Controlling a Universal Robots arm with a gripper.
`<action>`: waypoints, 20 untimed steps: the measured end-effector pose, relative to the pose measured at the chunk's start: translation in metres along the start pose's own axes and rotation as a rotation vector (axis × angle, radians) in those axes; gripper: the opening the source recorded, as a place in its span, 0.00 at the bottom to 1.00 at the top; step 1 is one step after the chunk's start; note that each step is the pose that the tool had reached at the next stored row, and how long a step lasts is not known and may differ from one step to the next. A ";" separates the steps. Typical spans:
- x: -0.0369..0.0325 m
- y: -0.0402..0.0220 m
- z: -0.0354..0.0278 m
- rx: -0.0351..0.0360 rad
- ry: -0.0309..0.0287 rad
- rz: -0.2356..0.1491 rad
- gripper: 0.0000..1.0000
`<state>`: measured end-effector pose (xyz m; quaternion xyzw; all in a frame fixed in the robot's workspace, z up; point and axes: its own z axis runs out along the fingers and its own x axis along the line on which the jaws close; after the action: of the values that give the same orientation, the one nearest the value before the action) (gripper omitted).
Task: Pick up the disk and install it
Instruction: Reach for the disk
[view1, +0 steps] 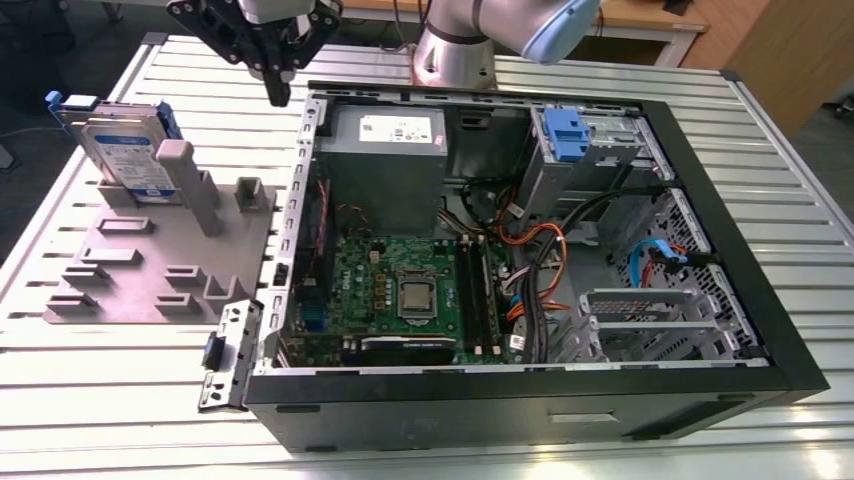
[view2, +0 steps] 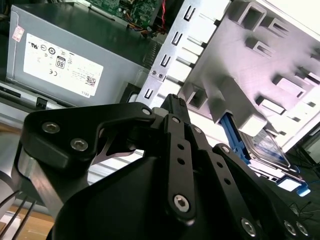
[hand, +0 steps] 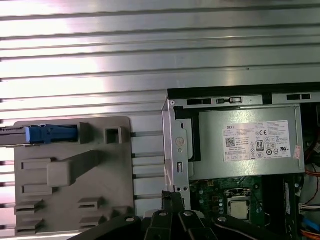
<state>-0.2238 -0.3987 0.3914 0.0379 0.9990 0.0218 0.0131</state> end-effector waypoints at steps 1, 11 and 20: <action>0.0007 0.0002 0.0000 0.0000 0.0000 0.000 0.11; 0.0035 0.0047 0.0002 0.0001 0.0001 0.000 0.11; 0.0054 0.0046 0.0002 0.0001 0.0000 0.000 0.11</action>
<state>-0.2288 -0.3938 0.3913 0.0379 0.9990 0.0217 0.0131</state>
